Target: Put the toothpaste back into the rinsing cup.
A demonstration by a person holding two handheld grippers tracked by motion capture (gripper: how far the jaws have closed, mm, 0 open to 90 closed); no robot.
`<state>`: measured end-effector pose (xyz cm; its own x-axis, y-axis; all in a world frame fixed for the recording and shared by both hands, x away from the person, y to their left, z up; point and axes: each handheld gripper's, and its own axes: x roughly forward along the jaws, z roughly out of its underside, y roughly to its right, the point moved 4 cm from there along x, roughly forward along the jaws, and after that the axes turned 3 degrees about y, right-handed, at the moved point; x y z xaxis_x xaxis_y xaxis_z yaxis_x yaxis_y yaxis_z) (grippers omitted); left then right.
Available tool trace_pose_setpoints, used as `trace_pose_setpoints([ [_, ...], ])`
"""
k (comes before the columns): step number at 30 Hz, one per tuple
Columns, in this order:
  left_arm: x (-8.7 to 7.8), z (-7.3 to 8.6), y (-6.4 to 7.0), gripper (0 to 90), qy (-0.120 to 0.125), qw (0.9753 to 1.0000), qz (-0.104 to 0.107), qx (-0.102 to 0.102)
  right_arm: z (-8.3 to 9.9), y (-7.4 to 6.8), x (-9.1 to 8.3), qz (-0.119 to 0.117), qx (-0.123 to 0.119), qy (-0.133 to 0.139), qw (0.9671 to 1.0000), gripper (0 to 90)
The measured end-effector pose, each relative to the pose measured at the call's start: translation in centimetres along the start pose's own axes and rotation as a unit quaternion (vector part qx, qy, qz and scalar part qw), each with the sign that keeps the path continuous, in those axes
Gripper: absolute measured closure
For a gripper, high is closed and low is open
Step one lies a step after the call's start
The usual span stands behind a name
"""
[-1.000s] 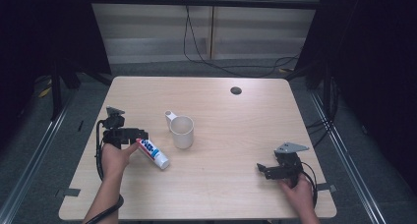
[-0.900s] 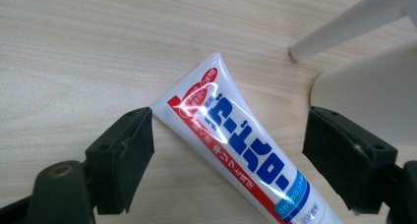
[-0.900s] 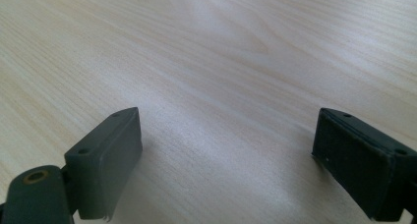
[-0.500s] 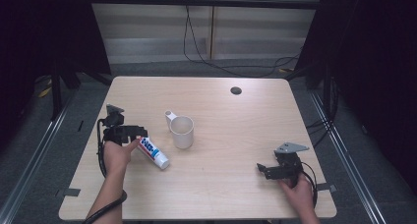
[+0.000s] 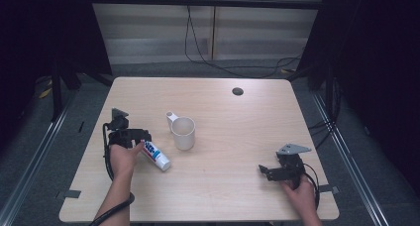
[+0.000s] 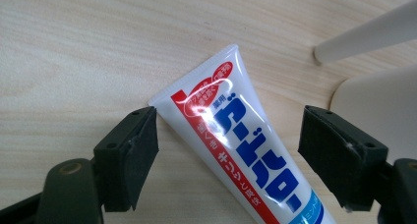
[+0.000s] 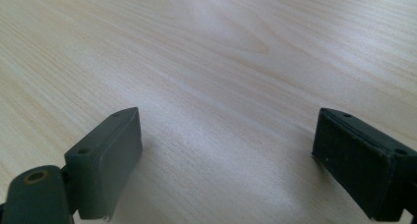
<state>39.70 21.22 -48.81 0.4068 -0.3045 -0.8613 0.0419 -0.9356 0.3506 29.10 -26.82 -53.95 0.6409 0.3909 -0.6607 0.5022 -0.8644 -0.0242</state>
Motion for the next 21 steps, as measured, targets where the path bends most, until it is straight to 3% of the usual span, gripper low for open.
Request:
trace_pose_setpoints([
  [12, 1.4, 0.3, 1.0, 22.3, -0.014, 0.9997, -0.022, 0.001, 0.0, 0.0, 0.0, 0.0, 0.0, 0.0, 1.0, 10.7],
  [19, 2.0, 0.5, 1.0, 21.7, -0.023, 0.9988, -0.043, 0.007, 0.0, 0.0, 0.0, 0.0, -0.001, 0.001, 1.0, 10.7],
  [21, 2.2, 0.6, 0.8, 22.1, -0.024, 0.9989, -0.04, 0.001, 0.0, 0.0, 0.0, -0.001, 0.0, 0.0, 1.0, 10.7],
])
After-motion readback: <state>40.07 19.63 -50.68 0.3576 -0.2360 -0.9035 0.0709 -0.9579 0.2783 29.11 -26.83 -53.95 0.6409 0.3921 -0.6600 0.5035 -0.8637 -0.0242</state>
